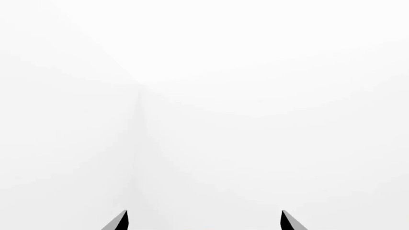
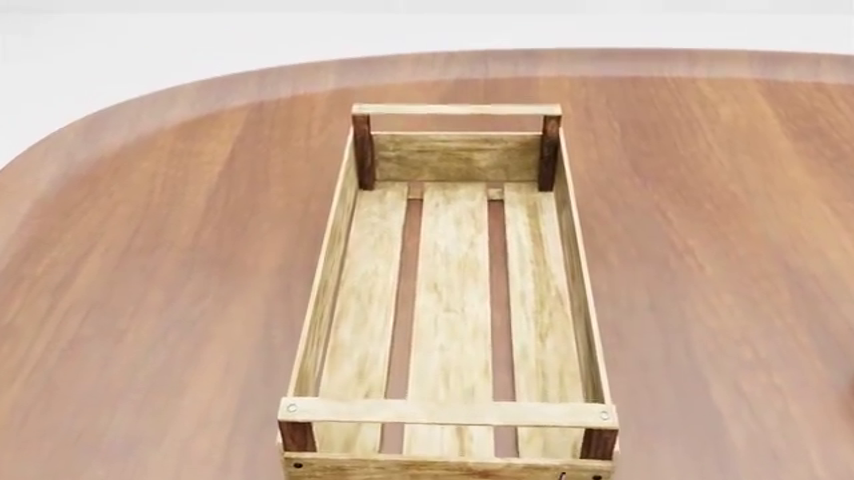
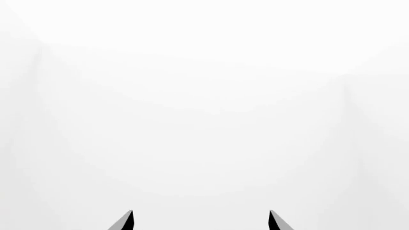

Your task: Pick up the cream cheese and put it in the tray.

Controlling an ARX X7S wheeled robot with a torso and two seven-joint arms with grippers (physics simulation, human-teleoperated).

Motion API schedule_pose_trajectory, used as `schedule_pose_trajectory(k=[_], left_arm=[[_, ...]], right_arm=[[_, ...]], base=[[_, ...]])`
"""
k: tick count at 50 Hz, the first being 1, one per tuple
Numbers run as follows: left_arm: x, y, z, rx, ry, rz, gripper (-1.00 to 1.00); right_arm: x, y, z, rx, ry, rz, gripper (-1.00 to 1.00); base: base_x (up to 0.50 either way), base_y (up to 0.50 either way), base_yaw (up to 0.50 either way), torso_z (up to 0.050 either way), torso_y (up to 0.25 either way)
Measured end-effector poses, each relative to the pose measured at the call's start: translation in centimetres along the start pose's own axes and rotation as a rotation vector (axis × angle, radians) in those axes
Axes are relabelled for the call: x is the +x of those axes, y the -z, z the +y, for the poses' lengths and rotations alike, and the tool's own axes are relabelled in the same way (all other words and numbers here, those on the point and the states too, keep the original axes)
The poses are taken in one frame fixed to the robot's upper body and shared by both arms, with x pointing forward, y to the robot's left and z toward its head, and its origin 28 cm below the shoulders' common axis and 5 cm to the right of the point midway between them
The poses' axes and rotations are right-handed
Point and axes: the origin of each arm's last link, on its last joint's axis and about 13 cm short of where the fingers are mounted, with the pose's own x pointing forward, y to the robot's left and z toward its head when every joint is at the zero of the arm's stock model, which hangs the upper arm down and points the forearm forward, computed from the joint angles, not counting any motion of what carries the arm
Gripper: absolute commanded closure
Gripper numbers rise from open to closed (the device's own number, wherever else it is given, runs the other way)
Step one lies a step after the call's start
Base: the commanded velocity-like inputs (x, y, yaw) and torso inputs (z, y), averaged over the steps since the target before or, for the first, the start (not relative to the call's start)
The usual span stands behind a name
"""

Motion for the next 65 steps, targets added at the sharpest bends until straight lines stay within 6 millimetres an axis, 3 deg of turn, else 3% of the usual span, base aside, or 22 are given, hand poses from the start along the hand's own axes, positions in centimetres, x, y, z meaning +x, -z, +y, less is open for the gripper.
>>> schedule_pose_trajectory(k=[65], left_arm=[[-0.07, -0.16, 0.09, -0.002, -0.005, -0.010, -1.00]], right_arm=[[-0.03, 0.15, 0.12, -0.006, -0.005, 0.005, -1.00]], base=[[0.22, 0.00, 0.00, 0.000, 0.000]])
